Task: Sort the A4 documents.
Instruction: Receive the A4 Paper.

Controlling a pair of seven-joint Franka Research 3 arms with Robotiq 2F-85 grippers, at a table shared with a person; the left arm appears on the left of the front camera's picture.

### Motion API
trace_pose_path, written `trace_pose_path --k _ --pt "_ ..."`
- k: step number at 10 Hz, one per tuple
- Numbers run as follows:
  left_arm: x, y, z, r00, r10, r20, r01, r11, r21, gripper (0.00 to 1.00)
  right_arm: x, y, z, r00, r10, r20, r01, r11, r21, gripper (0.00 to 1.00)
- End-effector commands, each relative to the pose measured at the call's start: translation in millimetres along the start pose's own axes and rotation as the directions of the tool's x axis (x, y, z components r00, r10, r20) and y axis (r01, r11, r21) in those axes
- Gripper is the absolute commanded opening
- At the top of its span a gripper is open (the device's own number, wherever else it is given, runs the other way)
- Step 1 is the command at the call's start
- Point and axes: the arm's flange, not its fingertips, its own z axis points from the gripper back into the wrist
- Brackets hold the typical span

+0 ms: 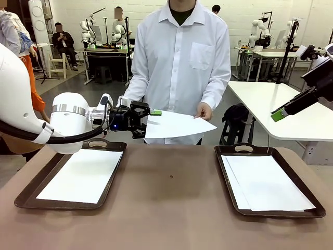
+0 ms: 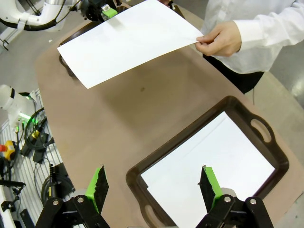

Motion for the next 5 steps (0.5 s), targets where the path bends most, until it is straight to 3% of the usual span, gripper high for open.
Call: trace_pose_path --k 1,2,3,4,5 --pt "6.9 -0.4 -1.7 1.000 0.017 0.002 -0.017 0.999 -0.033 0.41 -0.1 -1.5 -1.0 1.000 0.002 0.022 -0.002 1.000 0.023 1.00" --pt "6.6 -0.2 -1.5 1.000 0.017 0.001 -0.017 0.999 -0.036 0.23 -0.1 -1.5 -1.0 1.000 0.002 0.022 -0.002 1.000 0.023 1.00" --pt "5.9 -0.5 -1.8 1.000 0.016 0.004 -0.015 0.999 -0.037 0.21 -0.1 -1.5 -1.0 1.000 0.002 0.022 -0.002 1.000 0.023 1.00" --pt "5.5 -0.6 -2.0 1.000 0.014 0.008 -0.014 0.999 -0.038 0.03 -0.1 -1.5 -1.0 1.000 0.002 0.022 -0.002 1.000 0.023 1.00" --pt "4.9 -1.1 -2.3 1.000 0.006 0.015 -0.005 0.999 -0.046 0.01 -0.1 -1.5 -1.0 1.000 0.002 0.022 -0.002 1.000 0.023 1.00"
